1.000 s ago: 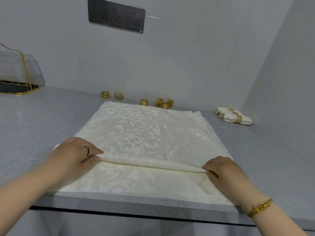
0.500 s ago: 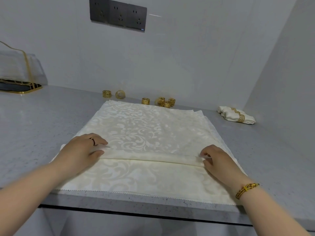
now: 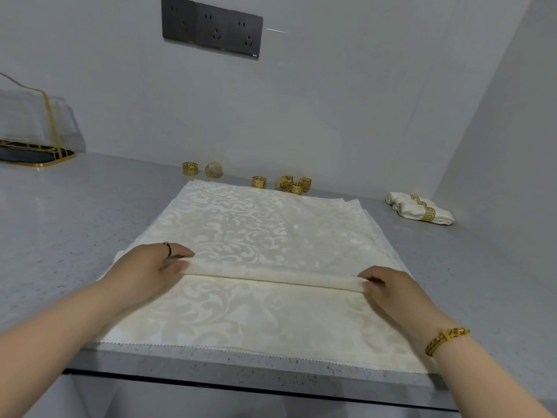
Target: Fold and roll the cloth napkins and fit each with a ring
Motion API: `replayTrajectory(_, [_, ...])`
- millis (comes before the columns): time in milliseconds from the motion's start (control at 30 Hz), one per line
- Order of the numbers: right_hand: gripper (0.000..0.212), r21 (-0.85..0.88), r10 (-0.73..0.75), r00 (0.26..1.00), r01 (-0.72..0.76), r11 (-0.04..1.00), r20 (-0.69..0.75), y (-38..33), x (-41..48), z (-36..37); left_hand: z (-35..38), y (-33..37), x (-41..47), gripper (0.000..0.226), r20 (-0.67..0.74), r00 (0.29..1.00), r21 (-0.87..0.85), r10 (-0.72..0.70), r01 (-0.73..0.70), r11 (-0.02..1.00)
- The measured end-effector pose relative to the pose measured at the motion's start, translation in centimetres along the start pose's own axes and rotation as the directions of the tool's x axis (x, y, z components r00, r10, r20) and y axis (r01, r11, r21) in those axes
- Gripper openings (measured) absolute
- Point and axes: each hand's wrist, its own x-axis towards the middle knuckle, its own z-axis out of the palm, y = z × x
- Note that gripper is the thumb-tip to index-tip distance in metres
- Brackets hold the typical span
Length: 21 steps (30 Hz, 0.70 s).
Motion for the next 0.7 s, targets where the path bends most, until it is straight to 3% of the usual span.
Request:
replayTrajectory(133, [0.021, -0.085, 0.028, 0.997, -0.033, 0.996, -0.065, -0.5, 1.1, 0.3, 0.6, -0.1, 1.3, 0.02, 0.016, 0.999, -0.018, -0.034, 0.035, 0.999])
replayTrajectory(233, [0.013, -0.22, -0.051, 0.995, 0.03, 0.975, -0.089, -0.8, 1.7, 1.1, 1.0, 0.1, 1.7, 0.01, -0.036, 0.998, 0.075, 0.049, -0.046, 0.996])
replayTrajectory(333, [0.021, -0.259, -0.124, 0.992, 0.111, 0.959, -0.032, -0.3, 2.4, 1.2, 1.0, -0.4, 1.4, 0.029, -0.022, 0.979, 0.199, 0.203, -0.194, 0.96])
replayTrajectory(400, [0.024, -0.255, -0.132, 0.99, 0.14, 0.957, 0.051, 0.0, 2.4, 0.6, 0.7, -0.4, 0.9, 0.041, 0.023, 0.97, 0.193, 0.244, -0.244, 0.95])
replayTrajectory(500, [0.027, -0.218, -0.127, 0.987, 0.145, 0.965, 0.093, 0.1, 2.0, 0.0, 1.0, -1.0, 0.9, 0.035, 0.014, 0.971, 0.168, 0.24, -0.239, 0.956])
replayTrajectory(700, [0.022, -0.266, -0.161, 0.987, 0.153, 0.952, -0.008, 0.1, 2.0, 0.7, 1.0, -1.3, 1.4, 0.02, -0.018, 0.961, 0.309, 0.278, -0.259, 0.915])
